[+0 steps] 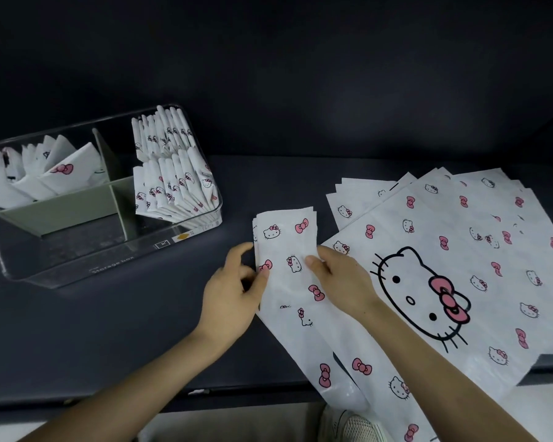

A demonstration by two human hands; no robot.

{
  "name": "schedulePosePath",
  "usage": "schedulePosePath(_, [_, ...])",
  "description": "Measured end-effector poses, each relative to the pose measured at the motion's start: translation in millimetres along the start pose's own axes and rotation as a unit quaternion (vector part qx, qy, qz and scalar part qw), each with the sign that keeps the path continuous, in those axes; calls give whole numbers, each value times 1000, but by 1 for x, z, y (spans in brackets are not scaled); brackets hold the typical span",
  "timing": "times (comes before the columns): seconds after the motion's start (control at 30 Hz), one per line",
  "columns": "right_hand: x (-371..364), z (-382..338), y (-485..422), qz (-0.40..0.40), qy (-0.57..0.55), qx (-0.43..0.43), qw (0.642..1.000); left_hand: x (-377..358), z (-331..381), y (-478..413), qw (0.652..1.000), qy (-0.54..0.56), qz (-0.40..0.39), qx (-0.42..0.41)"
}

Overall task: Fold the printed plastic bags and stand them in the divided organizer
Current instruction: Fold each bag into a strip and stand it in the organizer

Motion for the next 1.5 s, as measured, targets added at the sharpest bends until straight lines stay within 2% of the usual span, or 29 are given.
schedulePosePath(0.07, [-2,1,-2,-13,28,-11,999,5,8,-8,993,-93,22,-69])
schedulePosePath(0.17, [-4,2,-5,-24,53,-20,998,2,25,-13,952,-208,49,-220])
schedulePosePath(0.23, [-5,2,-6,-29,61,-23,997,-11,37,-10,929,-212,10,-303])
schedulePosePath(0.3, [-6,2,-7,-30,62,-24,997,-27,42,-6,908,-227,-47,-348])
schedulePosePath(0.53, [-4,2,-7,-28,59,-29,997,-48,10,1,888,-315,-131,-307])
schedulePosePath(0.67, [-3,2,-8,-28,57,-41,997,-48,-2,8,885,-341,-132,-289])
schedulePosePath(0.83, [-3,2,-8,-29,61,-40,997,-44,1,-2,870,-364,-130,-305])
schedulePosePath(1.17, [-5,2,-10,-16,90,-30,995,-46,1,-12,872,-356,-163,-295])
schedulePosePath(1.33, [-5,3,-11,-6,85,-22,996,-49,12,-2,860,-332,-174,-346])
schedulePosePath(1.4, [-4,3,-12,-11,88,-22,996,-51,8,2,856,-341,-185,-343])
schedulePosePath(1.43, [-3,-1,-10,1,97,-15,995,-52,5,2,853,-352,-187,-337])
schedulePosePath(1.47, [4,-10,-7,51,114,15,992,-52,2,1,851,-363,-187,-330])
schedulePosePath(1.5, [14,-21,2,135,150,65,977,-53,0,1,849,-373,-189,-322])
Point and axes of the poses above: each hand's wrist, its own y-axis away from the middle knuckle, its own x-axis out of the back of the hand, z = x × y, the point moved 10 cm from there along -y, towards the middle knuckle, and after that the axes turned 9 degrees about z, right-handed, at the moved point
